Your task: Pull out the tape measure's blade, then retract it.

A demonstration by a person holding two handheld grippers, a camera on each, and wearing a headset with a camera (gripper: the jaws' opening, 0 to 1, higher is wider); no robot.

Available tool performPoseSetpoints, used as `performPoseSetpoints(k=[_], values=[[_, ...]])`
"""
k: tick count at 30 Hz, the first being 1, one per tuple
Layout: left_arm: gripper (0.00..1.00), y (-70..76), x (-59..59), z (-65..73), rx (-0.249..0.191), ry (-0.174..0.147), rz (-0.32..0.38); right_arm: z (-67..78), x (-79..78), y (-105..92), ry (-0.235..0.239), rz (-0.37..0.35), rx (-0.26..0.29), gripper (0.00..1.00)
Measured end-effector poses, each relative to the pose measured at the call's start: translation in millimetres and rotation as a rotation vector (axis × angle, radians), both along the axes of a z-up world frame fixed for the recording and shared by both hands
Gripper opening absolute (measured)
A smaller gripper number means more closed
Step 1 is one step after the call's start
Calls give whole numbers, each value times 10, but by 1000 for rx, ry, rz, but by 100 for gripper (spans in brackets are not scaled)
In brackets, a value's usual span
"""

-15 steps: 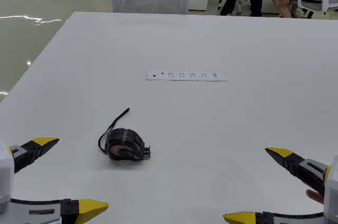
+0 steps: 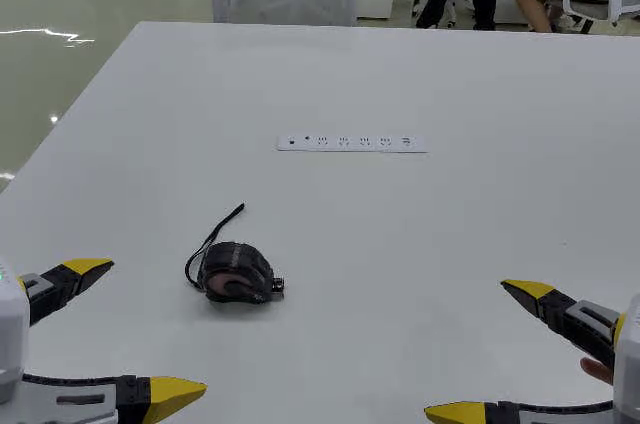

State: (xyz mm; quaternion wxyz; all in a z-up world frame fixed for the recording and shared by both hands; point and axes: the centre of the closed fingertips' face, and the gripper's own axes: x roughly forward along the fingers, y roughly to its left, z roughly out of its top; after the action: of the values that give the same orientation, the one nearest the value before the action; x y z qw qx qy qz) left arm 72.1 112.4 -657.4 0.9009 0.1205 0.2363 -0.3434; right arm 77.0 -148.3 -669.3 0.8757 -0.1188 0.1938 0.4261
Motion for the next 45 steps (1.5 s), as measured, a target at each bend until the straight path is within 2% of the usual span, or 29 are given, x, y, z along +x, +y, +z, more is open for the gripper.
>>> performPoseSetpoints(k=[7,14,20,27,32,45], values=[[95,-25,33,-12,11,3,-15,-2,21,14,-7,26,-14,96],[94,-24,88,-64,44,8,-48,6,54,80,-31,80,-32,91],[92,-11,153,-82,54,8,-62,-10,84,142,-38,124,-46,88],[87,-7,216,-139,76,29,-86,-61,131,201,-39,173,-65,84],[85,36,307,-205,99,36,-101,-91,170,235,-37,199,-71,82],[81,20,468,-254,141,48,-149,-157,279,330,-55,281,-108,77]])
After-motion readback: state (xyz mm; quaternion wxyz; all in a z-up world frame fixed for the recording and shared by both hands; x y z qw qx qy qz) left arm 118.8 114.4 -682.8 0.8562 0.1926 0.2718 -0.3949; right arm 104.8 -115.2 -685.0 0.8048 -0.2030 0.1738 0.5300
